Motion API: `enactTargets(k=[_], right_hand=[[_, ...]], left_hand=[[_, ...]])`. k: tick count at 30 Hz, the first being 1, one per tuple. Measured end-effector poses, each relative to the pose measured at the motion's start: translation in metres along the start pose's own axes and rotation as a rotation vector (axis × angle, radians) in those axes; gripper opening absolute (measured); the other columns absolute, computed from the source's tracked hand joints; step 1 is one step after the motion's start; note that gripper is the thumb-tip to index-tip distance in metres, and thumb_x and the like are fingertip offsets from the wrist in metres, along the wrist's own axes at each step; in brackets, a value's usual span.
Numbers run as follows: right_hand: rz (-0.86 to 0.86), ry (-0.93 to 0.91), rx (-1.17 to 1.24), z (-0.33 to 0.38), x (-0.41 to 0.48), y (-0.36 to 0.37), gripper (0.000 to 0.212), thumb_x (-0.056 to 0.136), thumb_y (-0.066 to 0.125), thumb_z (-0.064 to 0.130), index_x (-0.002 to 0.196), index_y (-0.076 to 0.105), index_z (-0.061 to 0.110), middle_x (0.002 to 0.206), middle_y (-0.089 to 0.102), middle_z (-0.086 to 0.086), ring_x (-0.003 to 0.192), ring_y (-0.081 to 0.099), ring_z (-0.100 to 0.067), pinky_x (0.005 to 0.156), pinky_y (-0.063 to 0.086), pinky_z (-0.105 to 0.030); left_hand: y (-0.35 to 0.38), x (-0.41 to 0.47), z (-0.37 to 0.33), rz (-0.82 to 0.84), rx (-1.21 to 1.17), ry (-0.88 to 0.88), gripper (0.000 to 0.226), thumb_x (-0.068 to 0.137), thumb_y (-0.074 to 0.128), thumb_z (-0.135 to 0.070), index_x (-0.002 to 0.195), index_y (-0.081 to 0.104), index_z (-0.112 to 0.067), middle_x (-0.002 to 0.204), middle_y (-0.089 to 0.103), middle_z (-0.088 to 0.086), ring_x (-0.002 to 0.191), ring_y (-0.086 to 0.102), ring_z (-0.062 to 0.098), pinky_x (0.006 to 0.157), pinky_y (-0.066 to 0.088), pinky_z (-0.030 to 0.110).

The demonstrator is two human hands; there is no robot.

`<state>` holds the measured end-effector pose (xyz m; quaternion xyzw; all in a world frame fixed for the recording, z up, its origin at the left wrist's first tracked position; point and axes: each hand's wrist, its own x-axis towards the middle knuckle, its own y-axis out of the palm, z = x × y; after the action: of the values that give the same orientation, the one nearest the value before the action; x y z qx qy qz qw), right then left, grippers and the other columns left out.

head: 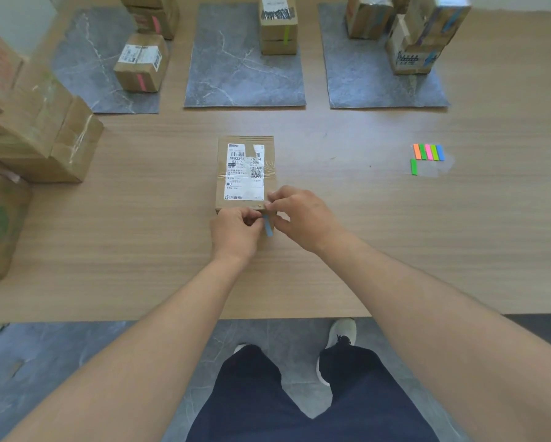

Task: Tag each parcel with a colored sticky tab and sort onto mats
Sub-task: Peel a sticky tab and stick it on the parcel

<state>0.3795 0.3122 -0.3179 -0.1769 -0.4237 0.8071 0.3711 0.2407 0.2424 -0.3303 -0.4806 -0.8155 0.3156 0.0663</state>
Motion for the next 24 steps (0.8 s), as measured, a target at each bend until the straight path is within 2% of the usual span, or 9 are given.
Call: enactTargets(k=[7, 20, 24], right_hand=[[0.028, -0.009, -0.050, 0.005, 0.008, -0.003, 0.021, 0.100, 0.062, 0.020, 0.104, 0.080, 0.012, 0.115, 0.066, -0.005, 0.111, 0.065, -0.029, 0.082, 0.052, -0.039], [0.020, -0.040, -0.116, 0.002, 0.014, -0.003, 0.014, 0.093, 0.065, 0.014, 0.090, 0.078, 0.010, 0.104, 0.065, -0.003, 0.098, 0.066, -0.032, 0.072, 0.055, -0.044], [0.027, -0.023, -0.142, 0.001, 0.015, -0.003, 0.015, 0.094, 0.064, 0.017, 0.094, 0.078, 0.013, 0.106, 0.064, -0.002, 0.097, 0.064, -0.030, 0.071, 0.053, -0.040]], left_hand=[[0.002, -0.003, -0.005, -0.104, -0.028, -0.054, 0.006, 0.082, 0.076, -0.019, 0.085, 0.080, -0.017, 0.075, 0.073, -0.005, 0.073, 0.068, 0.010, 0.074, 0.049, 0.019], [0.003, -0.001, -0.005, -0.156, 0.010, -0.038, 0.003, 0.077, 0.077, -0.018, 0.075, 0.075, -0.019, 0.068, 0.071, -0.005, 0.068, 0.067, 0.012, 0.070, 0.051, 0.024], [0.003, 0.001, -0.006, -0.153, 0.050, -0.027, 0.008, 0.077, 0.077, -0.018, 0.072, 0.071, -0.021, 0.066, 0.068, -0.007, 0.066, 0.064, 0.012, 0.069, 0.049, 0.024]])
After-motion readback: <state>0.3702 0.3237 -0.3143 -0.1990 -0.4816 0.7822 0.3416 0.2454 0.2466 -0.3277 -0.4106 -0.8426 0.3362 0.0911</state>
